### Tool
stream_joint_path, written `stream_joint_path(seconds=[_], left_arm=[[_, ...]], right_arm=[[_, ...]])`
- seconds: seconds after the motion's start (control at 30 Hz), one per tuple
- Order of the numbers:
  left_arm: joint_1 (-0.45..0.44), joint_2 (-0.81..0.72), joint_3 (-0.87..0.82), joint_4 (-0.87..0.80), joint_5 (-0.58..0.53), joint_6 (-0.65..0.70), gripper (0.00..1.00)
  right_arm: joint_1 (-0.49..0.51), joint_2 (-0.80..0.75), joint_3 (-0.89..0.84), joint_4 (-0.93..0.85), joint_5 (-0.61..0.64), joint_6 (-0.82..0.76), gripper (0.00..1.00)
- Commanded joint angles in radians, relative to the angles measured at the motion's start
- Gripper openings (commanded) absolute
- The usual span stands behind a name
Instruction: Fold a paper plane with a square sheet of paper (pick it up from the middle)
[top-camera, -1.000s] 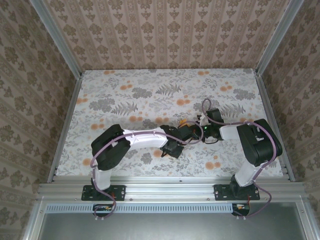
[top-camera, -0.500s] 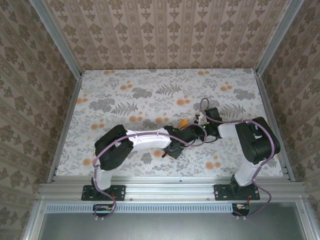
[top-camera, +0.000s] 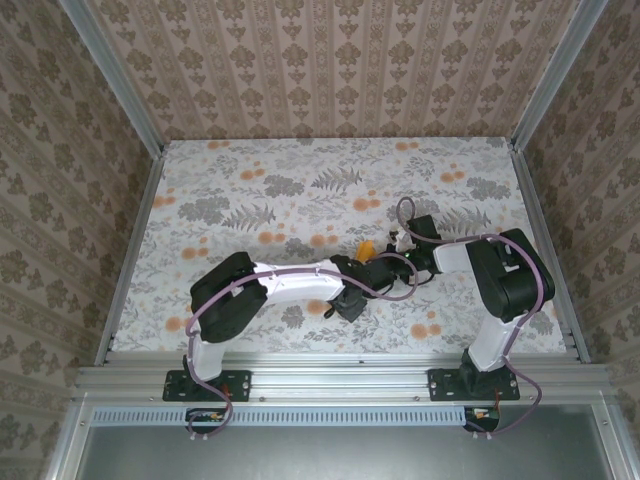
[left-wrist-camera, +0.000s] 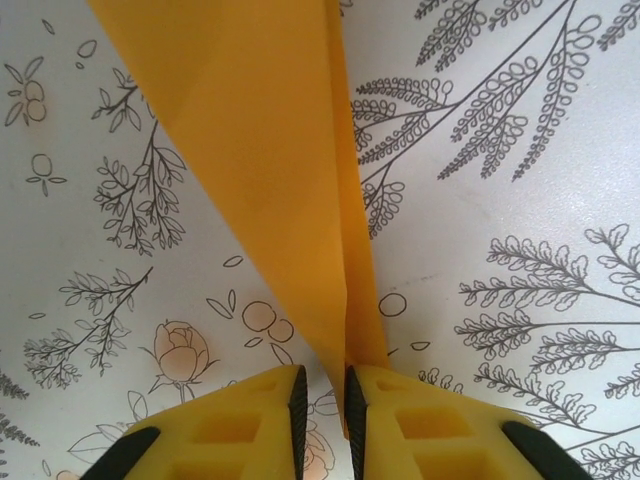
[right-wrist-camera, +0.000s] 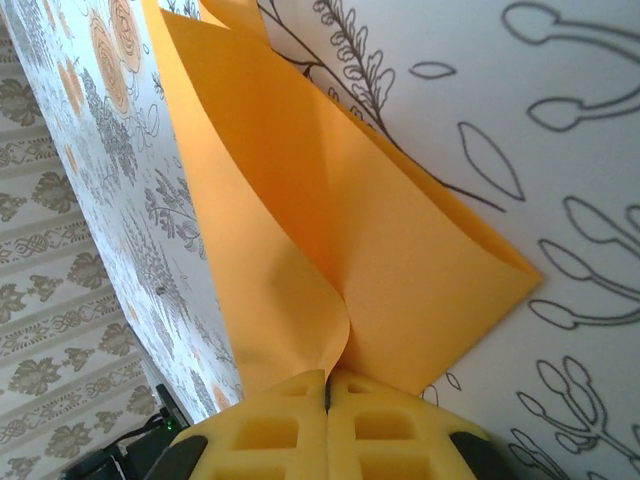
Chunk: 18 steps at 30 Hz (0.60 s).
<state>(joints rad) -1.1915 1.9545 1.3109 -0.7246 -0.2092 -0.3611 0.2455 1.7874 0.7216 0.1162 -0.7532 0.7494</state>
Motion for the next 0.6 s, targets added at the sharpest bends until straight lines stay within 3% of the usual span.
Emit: stream_joint_path(seconds=[0.0, 0.33, 0.57], left_arm=[[-0.008, -0.039, -0.037, -0.036, 0.027, 0.024, 0.25], [0.032, -0.194, -0.089, 0.066, 0.207, 0.008, 0.33], [0.121, -0.280, -0.131, 0.148, 0.360, -0.045, 0.34]], right_arm=[[-0.006, 0.031, 0.018, -0.066, 0.106, -0.047, 0.00], [-0.005, 0.031, 0.028, -0.123, 0.142, -0.085, 0.00], [-0.002, 0.036, 0.026, -0.121, 0.145, -0.087, 0.00]])
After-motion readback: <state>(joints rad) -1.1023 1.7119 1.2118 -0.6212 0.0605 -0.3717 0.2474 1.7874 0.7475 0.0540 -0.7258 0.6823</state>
